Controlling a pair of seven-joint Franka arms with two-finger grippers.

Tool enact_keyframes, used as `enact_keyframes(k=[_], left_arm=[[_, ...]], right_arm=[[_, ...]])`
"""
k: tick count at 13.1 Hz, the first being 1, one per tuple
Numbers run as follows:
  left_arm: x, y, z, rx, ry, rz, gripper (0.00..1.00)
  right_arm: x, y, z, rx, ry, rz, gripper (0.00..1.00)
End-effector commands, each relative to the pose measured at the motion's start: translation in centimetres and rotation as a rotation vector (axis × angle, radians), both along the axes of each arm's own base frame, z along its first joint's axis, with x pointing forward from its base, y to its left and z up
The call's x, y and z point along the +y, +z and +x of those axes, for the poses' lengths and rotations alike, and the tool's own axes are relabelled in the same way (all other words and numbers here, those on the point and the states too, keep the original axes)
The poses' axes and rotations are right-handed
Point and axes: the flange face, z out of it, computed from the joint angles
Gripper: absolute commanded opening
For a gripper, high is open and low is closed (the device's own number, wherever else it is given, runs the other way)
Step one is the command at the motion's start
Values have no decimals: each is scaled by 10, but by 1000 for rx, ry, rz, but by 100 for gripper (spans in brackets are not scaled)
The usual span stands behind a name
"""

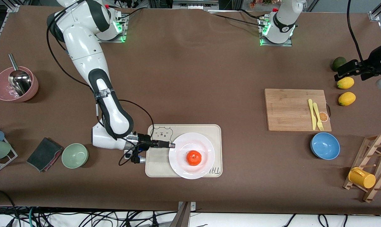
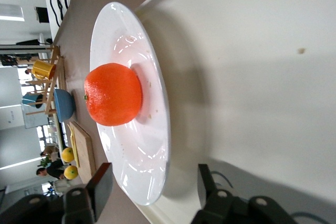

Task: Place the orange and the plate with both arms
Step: 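Open the right gripper and draw it back from the plate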

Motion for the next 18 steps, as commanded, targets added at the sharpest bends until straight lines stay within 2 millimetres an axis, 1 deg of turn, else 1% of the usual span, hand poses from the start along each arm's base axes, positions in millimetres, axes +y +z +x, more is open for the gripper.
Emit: enact_keyframes(k=[1, 3, 6, 7, 8, 9, 10, 11, 12, 13, 14, 15, 16, 17, 18], left_arm=[[1, 4, 3, 6, -21, 5, 100], [1, 3, 3, 7, -21, 5, 100], [1, 6, 3, 3, -21, 5, 100], [3, 10, 4, -7, -18, 6, 100], [2, 9, 4, -4, -19, 6, 100], [3, 9, 4, -4, -18, 6, 100], [3, 9, 4, -4, -18, 6, 100], [3, 9, 4, -4, -18, 6, 100], [3, 9, 4, -4, -18, 6, 100], [3, 9, 4, -4, -18, 6, 100], [3, 9, 4, -4, -18, 6, 100], [3, 8, 5, -2, -18, 6, 100], [3, 8, 5, -2, -18, 6, 100], [3, 9, 4, -4, -18, 6, 100], [3, 9, 4, -4, -18, 6, 100]], right_arm=[[-9, 48, 1, -58, 100, -122, 100], [-11, 73, 0, -102, 200, -278, 100], [-17, 121, -3, -154, 326, -525, 100], [-23, 137, -6, -157, 384, -599, 100], [-30, 153, -9, -158, 436, -671, 100], [-43, 175, -9, -185, 473, -772, 100], [-62, 198, -9, -182, 494, -851, 100], [-86, 218, -13, -132, 506, -906, 100], [-107, 240, -19, -80, 499, -928, 100], [-132, 271, -23, -62, 468, -945, 100], [-147, 302, -25, -94, 434, -948, 100], [-165, 315, -25, -95, 405, -949, 100], [-191, 345, -33, -94, 368, -941, 100], [-201, 369, -47, -92, 351, -931, 100], [-204, 389, -60, -100, 335, -940, 100]])
